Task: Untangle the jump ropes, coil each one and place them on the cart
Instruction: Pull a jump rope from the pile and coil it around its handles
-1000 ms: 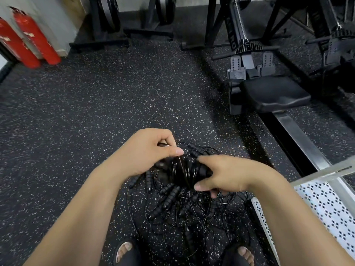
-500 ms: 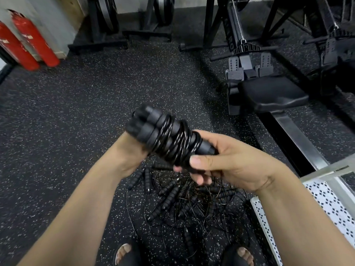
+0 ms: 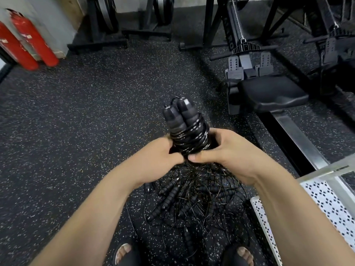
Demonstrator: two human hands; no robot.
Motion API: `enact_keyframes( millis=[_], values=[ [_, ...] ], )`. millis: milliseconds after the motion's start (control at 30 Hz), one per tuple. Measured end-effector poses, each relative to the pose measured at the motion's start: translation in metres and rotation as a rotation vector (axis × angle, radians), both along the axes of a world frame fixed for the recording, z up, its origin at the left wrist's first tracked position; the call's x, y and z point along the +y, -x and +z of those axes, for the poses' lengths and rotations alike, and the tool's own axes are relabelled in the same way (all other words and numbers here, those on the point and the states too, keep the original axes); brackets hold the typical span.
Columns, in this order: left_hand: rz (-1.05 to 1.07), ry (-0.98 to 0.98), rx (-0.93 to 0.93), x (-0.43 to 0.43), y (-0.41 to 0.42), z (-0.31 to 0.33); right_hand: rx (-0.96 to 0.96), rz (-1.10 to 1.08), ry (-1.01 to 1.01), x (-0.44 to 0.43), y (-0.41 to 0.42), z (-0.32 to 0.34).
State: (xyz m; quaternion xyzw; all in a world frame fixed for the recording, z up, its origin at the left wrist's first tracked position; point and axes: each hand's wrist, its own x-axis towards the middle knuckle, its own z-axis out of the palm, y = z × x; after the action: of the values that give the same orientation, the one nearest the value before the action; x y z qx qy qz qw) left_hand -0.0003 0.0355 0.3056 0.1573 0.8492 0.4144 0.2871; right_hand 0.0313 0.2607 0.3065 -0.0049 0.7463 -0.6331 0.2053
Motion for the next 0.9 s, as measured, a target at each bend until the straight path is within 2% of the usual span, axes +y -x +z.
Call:
enact_keyframes(
  millis=[100,267,400,533,633,767,900],
  values=[
    [-0.022,0.013,0.011,-0.001,-0.001,0.005,-0.019,-0.071,0.044,-0.001,-0.002,-0.001],
    [-0.002,0.009,0.042,0.001,-0.005,0.005,0.047,-0.047,0.010,-0.006,-0.003,0.002],
    [0.160,-0.089,0.080,0.005,-0.002,-0.001,0.032,-0.207,0.208,-0.013,-0.001,0.002],
    [0.157,-0.031,0.178,0.013,-0.005,-0.003,-0.003,-0.348,0.323,-0.018,0.001,0.000],
    [0.174,-0.020,0.189,0.016,-0.006,-0.003,0.029,-0.398,0.260,-0.019,0.000,-0.003],
    [0.213,-0.107,0.170,0.017,-0.010,-0.001,0.117,-0.470,0.107,-0.020,0.000,-0.004],
    [0.266,-0.190,0.128,0.018,-0.013,0.001,0.161,-0.504,0.060,-0.020,0.001,-0.003]
  ],
)
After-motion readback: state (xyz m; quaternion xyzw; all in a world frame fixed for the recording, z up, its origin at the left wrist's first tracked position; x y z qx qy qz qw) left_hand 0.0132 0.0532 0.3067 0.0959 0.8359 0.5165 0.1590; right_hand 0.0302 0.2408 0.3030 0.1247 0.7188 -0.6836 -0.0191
